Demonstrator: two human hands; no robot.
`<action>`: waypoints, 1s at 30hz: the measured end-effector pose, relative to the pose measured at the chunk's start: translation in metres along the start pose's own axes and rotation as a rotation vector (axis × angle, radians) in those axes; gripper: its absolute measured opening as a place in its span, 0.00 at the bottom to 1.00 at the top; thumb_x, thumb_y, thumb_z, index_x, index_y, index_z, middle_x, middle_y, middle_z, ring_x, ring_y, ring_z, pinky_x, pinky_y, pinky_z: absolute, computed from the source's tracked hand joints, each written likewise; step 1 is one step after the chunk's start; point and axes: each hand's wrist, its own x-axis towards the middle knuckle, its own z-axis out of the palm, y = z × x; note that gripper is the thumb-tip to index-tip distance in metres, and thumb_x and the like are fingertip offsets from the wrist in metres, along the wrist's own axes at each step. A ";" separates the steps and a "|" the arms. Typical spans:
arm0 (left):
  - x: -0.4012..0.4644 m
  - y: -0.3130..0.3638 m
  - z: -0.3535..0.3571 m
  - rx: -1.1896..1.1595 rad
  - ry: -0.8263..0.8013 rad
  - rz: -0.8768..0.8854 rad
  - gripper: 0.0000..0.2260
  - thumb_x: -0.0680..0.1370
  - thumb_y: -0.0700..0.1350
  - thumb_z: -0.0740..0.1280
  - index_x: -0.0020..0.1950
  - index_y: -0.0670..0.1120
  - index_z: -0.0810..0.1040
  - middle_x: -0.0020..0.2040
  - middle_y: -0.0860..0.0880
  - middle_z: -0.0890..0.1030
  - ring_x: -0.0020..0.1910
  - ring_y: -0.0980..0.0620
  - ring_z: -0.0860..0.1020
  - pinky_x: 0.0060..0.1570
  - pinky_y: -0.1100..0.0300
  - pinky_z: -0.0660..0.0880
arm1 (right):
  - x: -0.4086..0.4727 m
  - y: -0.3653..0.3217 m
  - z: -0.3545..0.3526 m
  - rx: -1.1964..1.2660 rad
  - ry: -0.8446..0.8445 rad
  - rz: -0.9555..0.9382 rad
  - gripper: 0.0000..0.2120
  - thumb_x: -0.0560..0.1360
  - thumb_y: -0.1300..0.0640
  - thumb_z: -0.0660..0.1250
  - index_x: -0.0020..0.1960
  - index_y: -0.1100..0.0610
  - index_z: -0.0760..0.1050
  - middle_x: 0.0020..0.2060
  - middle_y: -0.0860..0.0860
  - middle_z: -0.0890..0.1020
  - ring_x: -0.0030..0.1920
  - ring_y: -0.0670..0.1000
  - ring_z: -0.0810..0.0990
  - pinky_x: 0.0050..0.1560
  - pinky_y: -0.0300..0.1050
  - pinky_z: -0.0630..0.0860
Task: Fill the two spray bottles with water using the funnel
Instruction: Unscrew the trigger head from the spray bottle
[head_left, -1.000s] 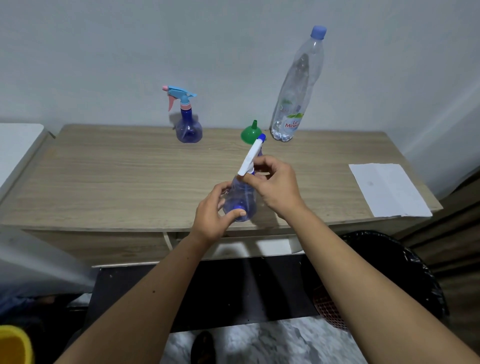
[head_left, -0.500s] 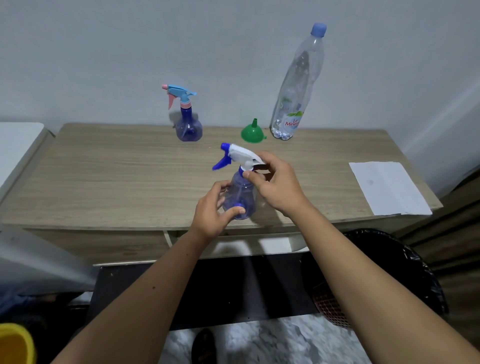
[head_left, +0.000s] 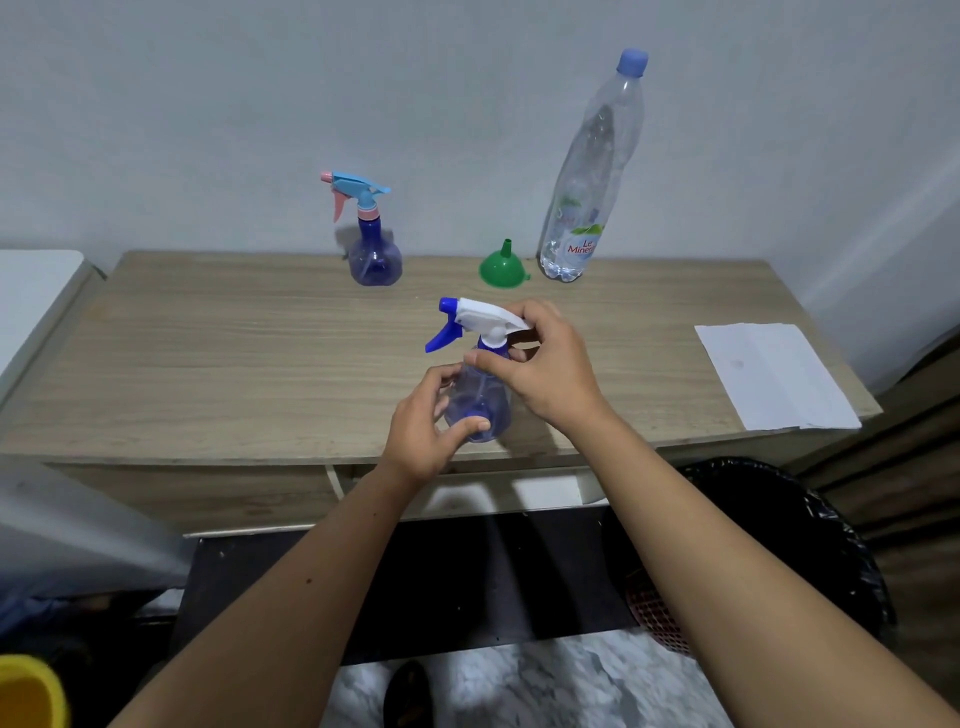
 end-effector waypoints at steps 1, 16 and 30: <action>0.000 0.000 0.000 0.000 -0.002 -0.001 0.30 0.72 0.48 0.81 0.71 0.51 0.75 0.67 0.52 0.82 0.67 0.53 0.82 0.70 0.45 0.79 | 0.001 0.000 0.000 -0.015 0.011 0.006 0.17 0.67 0.56 0.83 0.50 0.57 0.79 0.45 0.52 0.82 0.41 0.48 0.81 0.41 0.36 0.76; -0.001 0.000 0.000 -0.017 -0.001 -0.014 0.30 0.72 0.50 0.81 0.72 0.52 0.75 0.68 0.52 0.82 0.68 0.51 0.81 0.71 0.44 0.78 | -0.001 -0.004 -0.011 0.102 -0.119 0.042 0.17 0.72 0.64 0.75 0.60 0.55 0.80 0.52 0.51 0.84 0.53 0.48 0.84 0.51 0.37 0.80; -0.001 0.000 0.004 -0.020 0.008 -0.018 0.31 0.71 0.55 0.80 0.70 0.52 0.75 0.66 0.51 0.82 0.66 0.52 0.82 0.69 0.45 0.80 | -0.001 -0.006 -0.005 0.047 -0.069 0.060 0.19 0.69 0.60 0.73 0.60 0.53 0.80 0.50 0.52 0.86 0.50 0.58 0.85 0.58 0.62 0.82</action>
